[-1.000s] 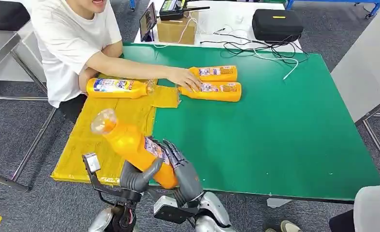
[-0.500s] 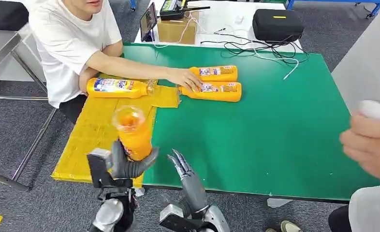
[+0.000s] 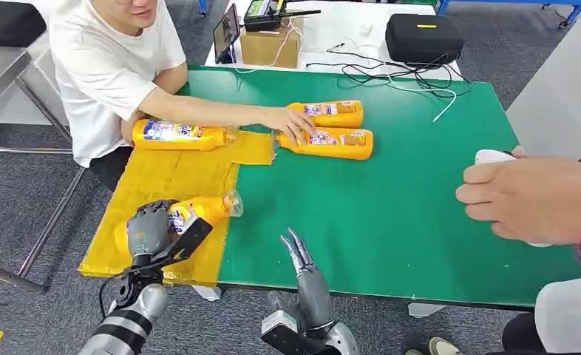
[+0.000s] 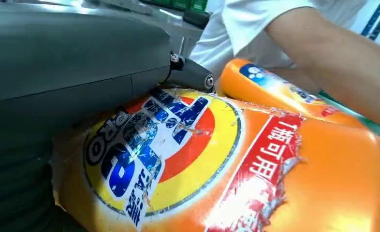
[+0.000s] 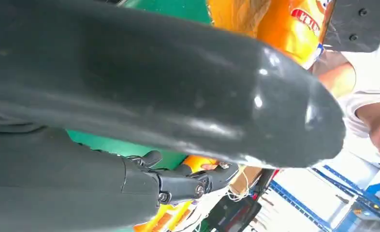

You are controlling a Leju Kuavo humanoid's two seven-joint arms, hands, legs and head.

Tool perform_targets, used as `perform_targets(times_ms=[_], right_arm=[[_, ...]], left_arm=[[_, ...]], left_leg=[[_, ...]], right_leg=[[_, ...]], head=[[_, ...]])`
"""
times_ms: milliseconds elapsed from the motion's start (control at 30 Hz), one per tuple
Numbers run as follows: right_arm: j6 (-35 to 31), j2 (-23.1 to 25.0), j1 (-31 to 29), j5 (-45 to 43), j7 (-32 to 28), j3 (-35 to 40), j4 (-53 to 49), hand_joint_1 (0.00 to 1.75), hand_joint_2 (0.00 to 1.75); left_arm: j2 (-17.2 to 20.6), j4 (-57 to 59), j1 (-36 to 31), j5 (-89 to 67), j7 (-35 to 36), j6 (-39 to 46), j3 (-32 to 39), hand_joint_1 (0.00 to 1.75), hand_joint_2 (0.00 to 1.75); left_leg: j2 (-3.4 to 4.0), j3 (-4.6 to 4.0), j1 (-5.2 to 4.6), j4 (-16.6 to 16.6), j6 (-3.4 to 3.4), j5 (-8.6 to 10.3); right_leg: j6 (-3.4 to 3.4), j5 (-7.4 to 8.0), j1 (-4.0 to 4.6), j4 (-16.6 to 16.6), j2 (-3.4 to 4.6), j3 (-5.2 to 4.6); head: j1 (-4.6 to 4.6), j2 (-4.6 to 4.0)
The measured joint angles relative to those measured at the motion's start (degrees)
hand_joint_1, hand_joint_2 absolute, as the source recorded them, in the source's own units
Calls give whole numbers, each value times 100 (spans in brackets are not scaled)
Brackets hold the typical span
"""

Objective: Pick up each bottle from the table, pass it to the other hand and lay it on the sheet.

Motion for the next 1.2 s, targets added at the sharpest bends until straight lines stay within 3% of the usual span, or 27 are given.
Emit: perform_targets(times_ms=[333, 367, 400, 467, 733, 1200], right_arm=[[221, 48, 15, -83, -28, -76, -17, 0, 0], [232, 52, 14, -103, -41, -85, -15, 0, 0], [232, 63, 13, -140, -74, -98, -15, 0, 0], [232, 79, -2, -197, -125, -120, -15, 0, 0], [457, 96, -9, -221, -172, -314, -31, 0, 0], [444, 107, -3, -326, -280, -468, 6, 0, 0]], left_arm=[[59, 729, -462, -518, 262, -303, 122, 173, 175], [68, 849, -557, -518, 262, -369, 157, 141, 0], [68, 1013, -678, -525, 243, -482, 188, 54, 0], [65, 1267, -855, -549, 212, -666, 205, 5, 0], [70, 1739, -1231, -12, 118, -2078, 253, 0, 0], [149, 1316, -1044, 1566, -703, -3097, 286, 0, 0]], left_leg=[[1, 12, 2, -1, -6, 4], [1, 14, 2, 0, -6, 5], [0, 17, 2, -1, -7, 5], [-5, 27, 2, -1, -8, 6], [-48, 64, 0, -4, -8, 7], [-114, 147, -4, -7, -12, 3]], right_leg=[[-1, 1, 3, 5, -1, 11], [-2, 1, 3, 5, 0, 11], [-2, 1, 3, 6, -1, 14], [-2, 1, 3, 6, -1, 25], [-8, -10, -1, 5, -22, 74], [-16, -41, -4, 3, -85, 130]], head=[[0, 2], [0, 0], [0, 2], [0, 2], [0, 0], [2, 2]])
